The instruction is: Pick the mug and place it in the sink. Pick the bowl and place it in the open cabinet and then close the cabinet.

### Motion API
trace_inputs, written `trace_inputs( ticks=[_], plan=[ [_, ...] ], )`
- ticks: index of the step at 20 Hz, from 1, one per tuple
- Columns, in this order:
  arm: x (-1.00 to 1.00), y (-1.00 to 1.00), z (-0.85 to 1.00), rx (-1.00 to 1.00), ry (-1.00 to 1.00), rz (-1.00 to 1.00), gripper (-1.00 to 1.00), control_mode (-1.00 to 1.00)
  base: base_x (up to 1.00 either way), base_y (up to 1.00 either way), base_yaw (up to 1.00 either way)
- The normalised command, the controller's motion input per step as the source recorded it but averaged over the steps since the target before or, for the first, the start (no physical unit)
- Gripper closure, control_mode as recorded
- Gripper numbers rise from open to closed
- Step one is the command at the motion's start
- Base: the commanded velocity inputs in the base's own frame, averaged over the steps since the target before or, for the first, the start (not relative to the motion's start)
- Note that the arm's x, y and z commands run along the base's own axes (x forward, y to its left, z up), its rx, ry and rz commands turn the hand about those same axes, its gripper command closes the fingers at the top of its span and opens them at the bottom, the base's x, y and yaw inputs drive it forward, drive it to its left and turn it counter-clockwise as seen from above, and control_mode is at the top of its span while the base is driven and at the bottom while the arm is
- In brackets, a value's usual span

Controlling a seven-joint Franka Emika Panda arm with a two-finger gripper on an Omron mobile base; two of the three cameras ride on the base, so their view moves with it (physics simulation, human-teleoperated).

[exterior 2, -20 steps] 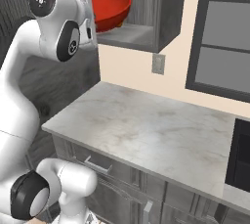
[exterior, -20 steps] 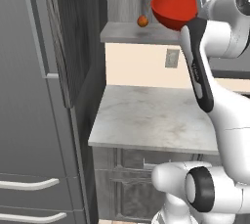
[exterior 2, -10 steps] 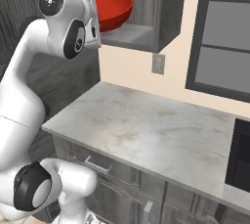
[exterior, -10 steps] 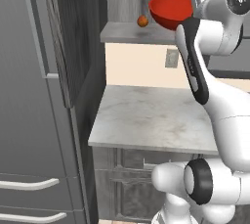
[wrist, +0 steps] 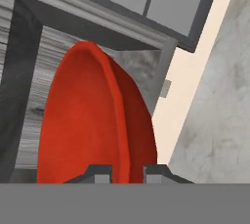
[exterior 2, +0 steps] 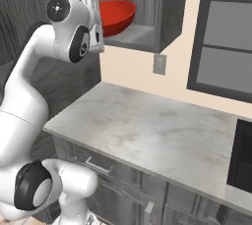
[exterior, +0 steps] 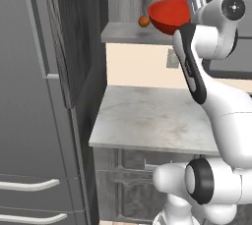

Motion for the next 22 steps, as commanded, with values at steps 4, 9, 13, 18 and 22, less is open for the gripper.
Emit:
trace_inputs(
  ticks=[4, 9, 13, 18, 22],
  plan=[
    [0.2, 0.0, -0.13, 0.0, 0.0, 0.0, 1.0, -1.0, 0.0, 0.0, 0.0],
    [0.27, -0.1, -0.18, 0.0, 0.0, 0.0, 1.0, -1.0, 0.0, 0.0, 0.0],
    [0.22, -0.33, -0.16, 0.0, 0.0, 0.0, 1.0, -1.0, 0.0, 0.0, 0.0],
    [0.21, -0.28, -0.12, 0.0, 0.0, 0.0, 1.0, -1.0, 0.0, 0.0, 0.0],
    [0.12, -0.24, -0.05, 0.0, -0.01, 0.0, 1.0, -1.0, 0.0, 0.0, 0.0]
  ],
)
